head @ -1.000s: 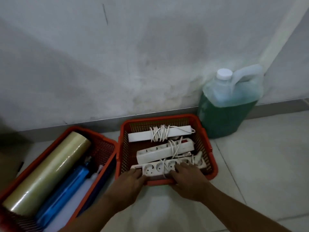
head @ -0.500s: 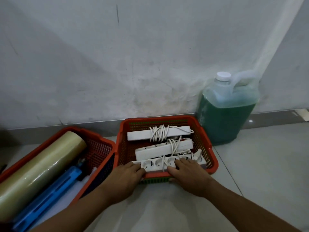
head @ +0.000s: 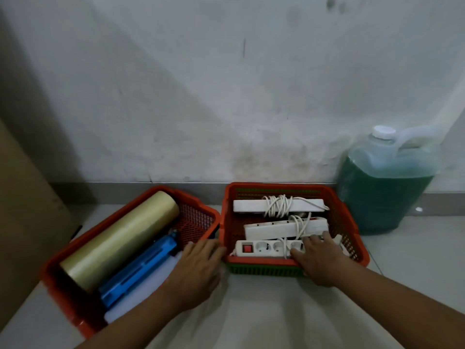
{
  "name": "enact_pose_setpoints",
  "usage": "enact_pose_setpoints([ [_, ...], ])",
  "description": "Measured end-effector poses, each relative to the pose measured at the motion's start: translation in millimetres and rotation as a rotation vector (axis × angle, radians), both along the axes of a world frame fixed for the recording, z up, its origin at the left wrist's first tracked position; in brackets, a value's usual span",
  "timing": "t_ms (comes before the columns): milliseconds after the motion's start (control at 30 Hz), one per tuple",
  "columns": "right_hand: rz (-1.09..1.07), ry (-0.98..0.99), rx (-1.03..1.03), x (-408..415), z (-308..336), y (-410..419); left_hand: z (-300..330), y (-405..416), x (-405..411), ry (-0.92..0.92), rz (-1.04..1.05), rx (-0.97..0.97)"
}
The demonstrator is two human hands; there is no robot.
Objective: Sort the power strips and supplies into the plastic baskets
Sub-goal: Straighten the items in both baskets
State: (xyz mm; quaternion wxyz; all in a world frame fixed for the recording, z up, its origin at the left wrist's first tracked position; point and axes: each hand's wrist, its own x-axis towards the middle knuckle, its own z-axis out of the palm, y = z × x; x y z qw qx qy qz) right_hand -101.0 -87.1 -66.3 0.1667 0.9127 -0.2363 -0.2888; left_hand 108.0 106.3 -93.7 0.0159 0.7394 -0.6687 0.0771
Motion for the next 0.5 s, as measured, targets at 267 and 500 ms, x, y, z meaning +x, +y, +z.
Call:
enact_pose_setpoints([
  [267, 0.425, -0.399, 0.165, 126.6, 32.8, 83.6, -32.9, 92.1, 34.2, -0.034, 0.468, 0.086],
  [500, 0.443, -0.179, 0.085, 196.2, -7.6, 103.2, -46.4, 102.2, 43.2, 0.042, 0.436, 0.042],
])
